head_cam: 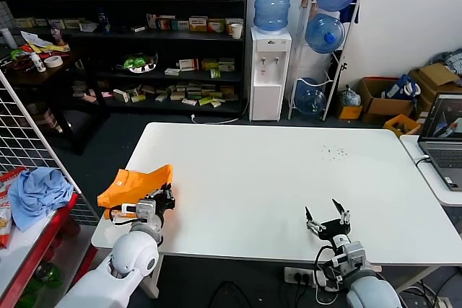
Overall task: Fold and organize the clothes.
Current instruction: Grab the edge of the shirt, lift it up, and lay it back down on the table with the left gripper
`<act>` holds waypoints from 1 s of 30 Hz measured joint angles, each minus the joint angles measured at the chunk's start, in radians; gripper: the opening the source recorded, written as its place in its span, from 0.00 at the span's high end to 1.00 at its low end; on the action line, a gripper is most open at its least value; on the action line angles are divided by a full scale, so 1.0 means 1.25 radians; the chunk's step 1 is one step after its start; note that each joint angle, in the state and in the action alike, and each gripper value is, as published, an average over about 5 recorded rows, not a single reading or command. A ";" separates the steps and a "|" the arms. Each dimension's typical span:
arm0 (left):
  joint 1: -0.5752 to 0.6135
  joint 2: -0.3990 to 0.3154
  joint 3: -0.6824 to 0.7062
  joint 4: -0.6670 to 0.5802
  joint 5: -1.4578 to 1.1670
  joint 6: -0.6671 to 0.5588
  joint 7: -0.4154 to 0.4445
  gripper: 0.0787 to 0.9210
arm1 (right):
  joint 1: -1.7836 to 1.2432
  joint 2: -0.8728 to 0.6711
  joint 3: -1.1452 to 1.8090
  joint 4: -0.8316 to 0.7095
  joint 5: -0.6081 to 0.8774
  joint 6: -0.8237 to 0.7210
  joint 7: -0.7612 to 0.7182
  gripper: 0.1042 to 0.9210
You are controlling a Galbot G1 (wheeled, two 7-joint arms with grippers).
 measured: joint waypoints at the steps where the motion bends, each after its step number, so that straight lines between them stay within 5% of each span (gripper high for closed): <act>1: -0.003 -0.018 0.007 0.003 0.001 -0.001 -0.001 0.95 | 0.001 0.000 0.001 -0.001 -0.001 0.001 0.000 0.12; 17: -0.040 -0.337 0.092 0.129 0.066 -0.054 -0.013 0.95 | 0.017 0.003 0.016 -0.024 0.000 0.001 0.003 0.12; 26: -0.068 -0.429 0.118 0.230 0.077 -0.141 -0.008 0.94 | 0.022 0.009 0.021 -0.036 -0.001 -0.009 0.010 0.12; 30: -0.068 -0.452 0.133 0.250 0.058 -0.189 0.003 0.86 | 0.027 0.013 0.022 -0.038 -0.001 -0.016 0.013 0.12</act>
